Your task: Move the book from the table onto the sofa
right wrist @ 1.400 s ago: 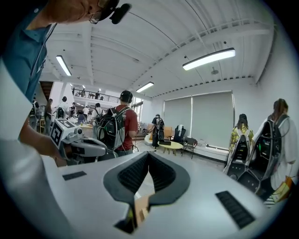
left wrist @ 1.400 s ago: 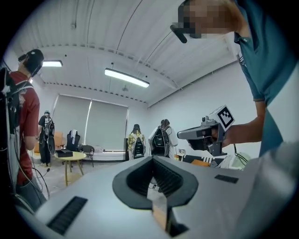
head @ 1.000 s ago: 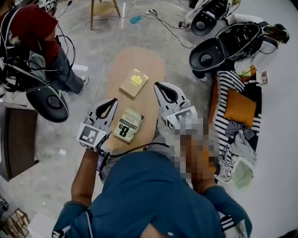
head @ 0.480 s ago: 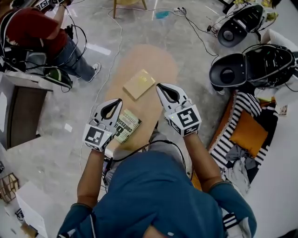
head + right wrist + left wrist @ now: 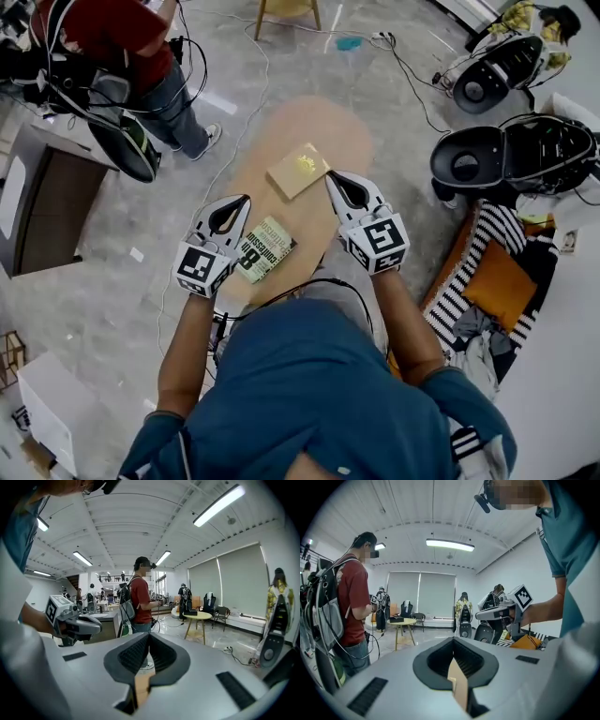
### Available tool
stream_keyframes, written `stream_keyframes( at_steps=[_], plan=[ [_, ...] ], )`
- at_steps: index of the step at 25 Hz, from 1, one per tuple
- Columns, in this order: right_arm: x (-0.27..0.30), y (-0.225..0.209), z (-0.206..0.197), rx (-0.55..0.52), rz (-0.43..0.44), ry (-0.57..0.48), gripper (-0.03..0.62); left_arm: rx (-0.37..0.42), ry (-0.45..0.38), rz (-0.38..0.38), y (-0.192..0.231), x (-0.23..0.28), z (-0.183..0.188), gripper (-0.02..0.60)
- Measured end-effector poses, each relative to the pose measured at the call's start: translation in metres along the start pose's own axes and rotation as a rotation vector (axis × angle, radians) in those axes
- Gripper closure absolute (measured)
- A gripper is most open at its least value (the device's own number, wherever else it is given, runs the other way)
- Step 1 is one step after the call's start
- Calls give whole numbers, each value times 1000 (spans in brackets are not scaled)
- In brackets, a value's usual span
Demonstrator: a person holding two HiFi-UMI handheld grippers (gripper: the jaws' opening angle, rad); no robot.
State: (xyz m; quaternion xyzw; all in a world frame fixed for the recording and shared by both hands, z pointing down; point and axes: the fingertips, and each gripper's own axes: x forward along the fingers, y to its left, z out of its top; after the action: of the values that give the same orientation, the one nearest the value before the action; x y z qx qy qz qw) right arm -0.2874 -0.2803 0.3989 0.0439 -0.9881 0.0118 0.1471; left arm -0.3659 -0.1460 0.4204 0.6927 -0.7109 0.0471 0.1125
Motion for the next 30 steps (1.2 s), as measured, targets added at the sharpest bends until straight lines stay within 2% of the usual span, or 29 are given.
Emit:
stream_keyframes(
  at_steps=[5, 10, 13, 17, 21, 27, 29, 30],
  plan=[
    [-7, 12, 9, -43, -47, -4, 579, -35, -9, -43, -4, -11, -14, 577],
    [5, -5, -11, -51, -25, 27, 579, -79, 40, -70, -12, 16, -40, 577],
    [19, -21, -32, -35, 22, 58, 579, -120, 78, -29, -4, 32, -57, 577],
    [43, -53, -62, -13, 92, 97, 579, -242, 101, 35, 5, 65, -84, 577],
    [86, -76, -98, 17, 147, 165, 579, -332, 154, 92, 28, 98, -124, 574],
    [147, -125, -160, 37, 172, 265, 575, -439, 240, 129, 53, 162, -194, 489],
    [164, -135, -182, 55, 180, 303, 535, -472, 269, 143, 62, 176, -217, 472],
    [172, -139, -195, 66, 185, 326, 487, -488, 283, 151, 66, 182, -228, 469]
  ],
)
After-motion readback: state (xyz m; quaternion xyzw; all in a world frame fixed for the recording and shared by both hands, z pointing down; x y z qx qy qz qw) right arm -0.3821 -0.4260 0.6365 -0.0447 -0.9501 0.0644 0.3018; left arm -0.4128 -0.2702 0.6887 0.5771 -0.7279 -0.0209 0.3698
